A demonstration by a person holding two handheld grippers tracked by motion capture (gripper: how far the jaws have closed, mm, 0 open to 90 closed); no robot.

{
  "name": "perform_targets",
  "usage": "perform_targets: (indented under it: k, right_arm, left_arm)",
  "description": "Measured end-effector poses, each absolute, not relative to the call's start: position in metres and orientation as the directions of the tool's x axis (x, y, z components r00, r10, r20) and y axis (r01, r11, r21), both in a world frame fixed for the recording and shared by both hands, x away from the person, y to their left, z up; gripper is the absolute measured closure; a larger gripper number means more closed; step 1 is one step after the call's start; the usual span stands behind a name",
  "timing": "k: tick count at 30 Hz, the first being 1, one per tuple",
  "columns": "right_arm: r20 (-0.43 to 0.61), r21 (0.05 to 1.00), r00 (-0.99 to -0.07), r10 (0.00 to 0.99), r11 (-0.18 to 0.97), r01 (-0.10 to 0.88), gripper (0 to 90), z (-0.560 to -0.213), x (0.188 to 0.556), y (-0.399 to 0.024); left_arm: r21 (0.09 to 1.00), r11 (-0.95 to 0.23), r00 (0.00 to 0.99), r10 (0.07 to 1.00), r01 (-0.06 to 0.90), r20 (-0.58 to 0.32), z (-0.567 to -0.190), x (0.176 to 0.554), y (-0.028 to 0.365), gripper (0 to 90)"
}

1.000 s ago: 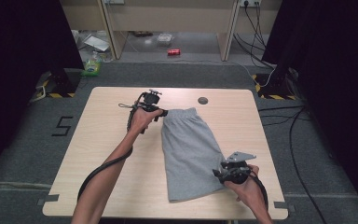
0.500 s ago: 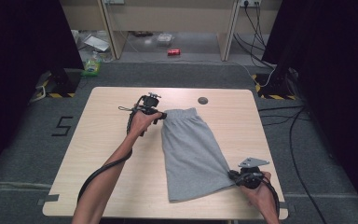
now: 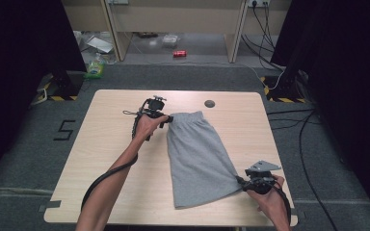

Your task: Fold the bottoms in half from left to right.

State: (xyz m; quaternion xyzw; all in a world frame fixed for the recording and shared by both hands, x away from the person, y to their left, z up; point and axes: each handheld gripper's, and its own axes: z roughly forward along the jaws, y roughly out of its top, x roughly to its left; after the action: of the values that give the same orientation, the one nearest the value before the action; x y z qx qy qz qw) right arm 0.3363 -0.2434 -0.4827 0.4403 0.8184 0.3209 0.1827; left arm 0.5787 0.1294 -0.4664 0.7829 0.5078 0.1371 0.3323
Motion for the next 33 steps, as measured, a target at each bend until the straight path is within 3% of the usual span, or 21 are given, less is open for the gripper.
perform_targets:
  k: [4,8,22,33]
  right_arm:
    - [-0.011,0.700,-0.591,0.806,0.429,0.571,50.6,-0.480,0.333,-0.228]
    - [0.057,0.729,-0.663,0.747,0.422,0.538,48.7,-0.482,0.331,-0.200]
    - [0.108,0.753,-0.783,0.613,0.464,0.467,47.0,-0.490,0.321,-0.135]
    - [0.128,0.743,-0.852,0.508,0.520,0.422,46.0,-0.500,0.314,-0.087]
  left_arm:
    - [0.663,-0.255,0.444,0.887,0.704,-0.131,-0.468,0.580,0.125,45.5]
    - [0.655,-0.266,0.440,0.891,0.707,-0.114,-0.474,0.584,0.113,46.0]
    - [0.657,-0.221,0.408,0.902,0.721,-0.144,-0.493,0.590,0.108,46.4]
    - [0.655,-0.233,0.422,0.895,0.719,-0.146,-0.491,0.589,0.106,61.2]
